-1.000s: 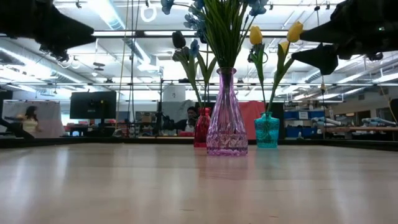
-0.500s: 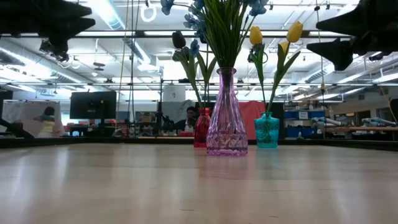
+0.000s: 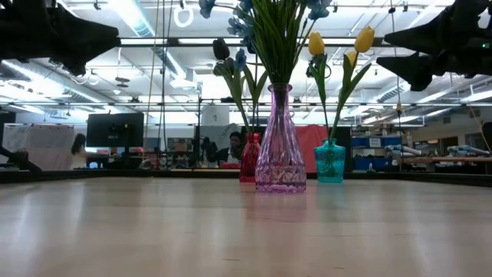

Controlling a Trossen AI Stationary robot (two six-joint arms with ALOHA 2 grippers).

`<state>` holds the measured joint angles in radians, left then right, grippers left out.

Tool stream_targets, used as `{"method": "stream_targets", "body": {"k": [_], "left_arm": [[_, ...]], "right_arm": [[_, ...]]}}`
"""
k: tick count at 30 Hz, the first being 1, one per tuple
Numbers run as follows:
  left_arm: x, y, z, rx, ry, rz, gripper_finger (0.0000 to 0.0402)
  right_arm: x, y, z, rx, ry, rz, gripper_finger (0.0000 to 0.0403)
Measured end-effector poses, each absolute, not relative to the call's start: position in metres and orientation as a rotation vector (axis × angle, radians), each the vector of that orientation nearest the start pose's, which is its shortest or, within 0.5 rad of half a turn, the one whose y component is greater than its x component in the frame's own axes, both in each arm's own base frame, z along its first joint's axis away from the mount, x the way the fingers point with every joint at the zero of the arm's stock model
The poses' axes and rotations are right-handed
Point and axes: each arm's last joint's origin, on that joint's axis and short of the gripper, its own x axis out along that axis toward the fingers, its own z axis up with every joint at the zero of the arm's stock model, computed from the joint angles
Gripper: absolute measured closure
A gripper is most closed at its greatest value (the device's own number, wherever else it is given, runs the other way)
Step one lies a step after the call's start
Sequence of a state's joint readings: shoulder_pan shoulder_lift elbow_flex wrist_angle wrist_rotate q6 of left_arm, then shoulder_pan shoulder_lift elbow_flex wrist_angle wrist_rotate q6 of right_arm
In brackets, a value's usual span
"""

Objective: Sort flowers into vase by color
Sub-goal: Return to Home Position

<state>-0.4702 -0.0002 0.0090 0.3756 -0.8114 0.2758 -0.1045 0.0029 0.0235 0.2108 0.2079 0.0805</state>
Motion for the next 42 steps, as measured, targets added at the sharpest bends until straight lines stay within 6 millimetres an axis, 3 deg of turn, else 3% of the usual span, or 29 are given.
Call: {"method": "stream_targets", "body": {"k": [4,8,15,24,42], "left_arm": [[0.083,-0.021,0.199,0.036,-0.285,0.262,0.0262],[0.084,-0.028,0.199,0.042,-0.323,0.023,0.0271],[0.086,-0.038,0.188,0.048,-0.245,-0.28,0.0273],[0.088,-0.037,0.183,-0.074,-0.176,-0.228,0.0273],[0.088,-0.037,0.183,-0.072,-0.176,-0.225,0.0273]], "right_arm": [[0.094,-0.017,0.184,0.12,-0.218,-0.271,0.0055],[0.094,-0.017,0.185,0.149,-0.231,-0.285,0.0055],[0.094,-0.018,0.184,0.294,-0.248,-0.298,0.0055],[0.094,-0.018,0.184,0.297,-0.248,-0.297,0.0055],[0.094,-0.018,0.184,0.297,-0.248,-0.297,0.0054]]}}
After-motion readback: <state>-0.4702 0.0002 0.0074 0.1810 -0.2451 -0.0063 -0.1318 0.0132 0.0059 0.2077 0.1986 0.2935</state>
